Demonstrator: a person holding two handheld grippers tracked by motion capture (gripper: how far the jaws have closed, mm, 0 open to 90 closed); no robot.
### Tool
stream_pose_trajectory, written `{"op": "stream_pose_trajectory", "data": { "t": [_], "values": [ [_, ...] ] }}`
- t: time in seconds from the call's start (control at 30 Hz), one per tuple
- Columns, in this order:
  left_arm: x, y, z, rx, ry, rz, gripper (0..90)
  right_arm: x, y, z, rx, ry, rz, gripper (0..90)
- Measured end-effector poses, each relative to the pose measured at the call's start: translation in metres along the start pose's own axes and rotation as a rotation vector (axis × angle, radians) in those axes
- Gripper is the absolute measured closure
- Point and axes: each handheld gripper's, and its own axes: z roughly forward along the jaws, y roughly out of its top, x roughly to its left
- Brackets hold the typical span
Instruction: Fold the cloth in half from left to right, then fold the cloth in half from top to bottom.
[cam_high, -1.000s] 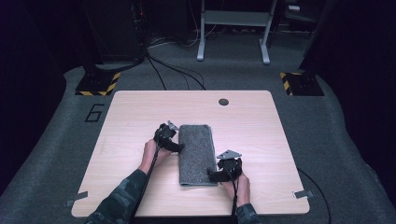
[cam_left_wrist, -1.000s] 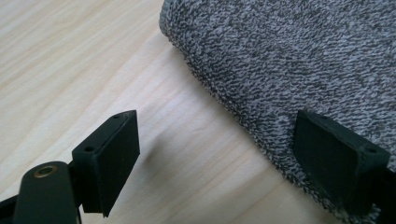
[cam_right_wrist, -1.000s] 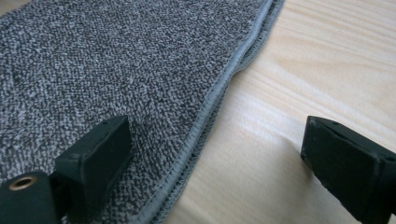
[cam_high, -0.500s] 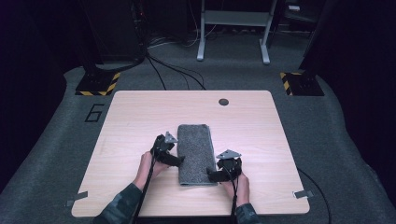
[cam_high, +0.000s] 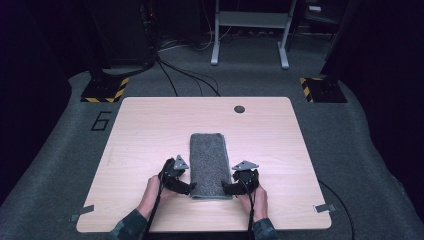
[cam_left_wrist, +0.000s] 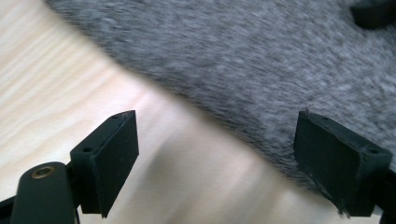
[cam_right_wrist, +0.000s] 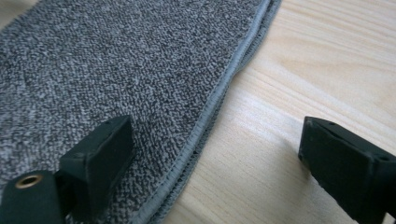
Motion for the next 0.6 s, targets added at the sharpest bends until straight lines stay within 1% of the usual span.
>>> {"op": "stream_pose_trajectory", "data": {
  "t": [0.03, 0.1, 0.13, 0.17, 0.2, 0.23, 0.3, 0.37, 0.4, 0.43, 0.47, 0.5, 0.53, 0.57, 0.6],
  "values": [
    [0.009, 0.001, -0.001, -0.004, -0.008, -0.031, 13.2, -0.001, 0.001, -0.001, 0.000, 0.009, -0.003, 10.9],
    [0.020, 0.003, 0.000, -0.021, 0.002, -0.064, 12.8, -0.003, 0.007, -0.003, 0.002, 0.014, -0.006, 11.6],
    [0.024, 0.004, -0.001, -0.019, -0.005, -0.075, 12.6, -0.004, 0.010, -0.003, -0.010, 0.013, -0.002, 12.1],
    [0.029, 0.005, 0.000, -0.027, 0.000, -0.088, 12.5, -0.006, 0.013, -0.004, -0.011, 0.015, -0.002, 12.1],
    [0.032, 0.006, 0.000, -0.030, 0.007, -0.105, 12.0, -0.008, 0.017, -0.004, -0.013, 0.020, -0.009, 12.1],
    [0.038, 0.009, -0.001, -0.041, 0.007, -0.108, 11.9, -0.009, 0.020, -0.004, -0.013, 0.021, -0.012, 12.1],
    [0.045, 0.012, 0.000, -0.046, 0.001, -0.134, 11.7, -0.012, 0.028, -0.003, -0.016, 0.024, -0.015, 12.3],
    [0.052, 0.016, -0.001, -0.045, 0.010, -0.137, 11.7, -0.017, 0.035, -0.001, -0.027, 0.034, -0.017, 13.3],
    [0.056, 0.018, -0.001, -0.048, 0.021, -0.139, 11.7, -0.019, 0.038, 0.000, -0.020, 0.035, 0.003, 13.3],
    [0.059, 0.018, -0.001, -0.046, 0.016, -0.142, 11.7, -0.024, 0.042, 0.002, -0.023, 0.042, -0.010, 13.4],
    [0.063, 0.020, -0.001, -0.049, 0.015, -0.153, 11.7, -0.026, 0.044, 0.003, -0.027, 0.043, -0.009, 13.4],
    [0.066, 0.021, 0.000, -0.053, 0.022, -0.156, 11.8, -0.028, 0.047, 0.003, -0.024, 0.045, -0.002, 13.4],
    [0.068, 0.022, 0.001, -0.054, 0.015, -0.165, 11.9, -0.029, 0.051, 0.004, -0.024, 0.045, 0.001, 13.6],
    [0.071, 0.024, 0.003, -0.066, -0.008, -0.182, 11.9, -0.031, 0.052, 0.005, -0.028, 0.047, -0.009, 13.8],
    [0.073, 0.025, 0.004, -0.067, -0.018, -0.184, 11.9, -0.032, 0.055, 0.006, -0.022, 0.050, 0.004, 13.9]
  ]
}}
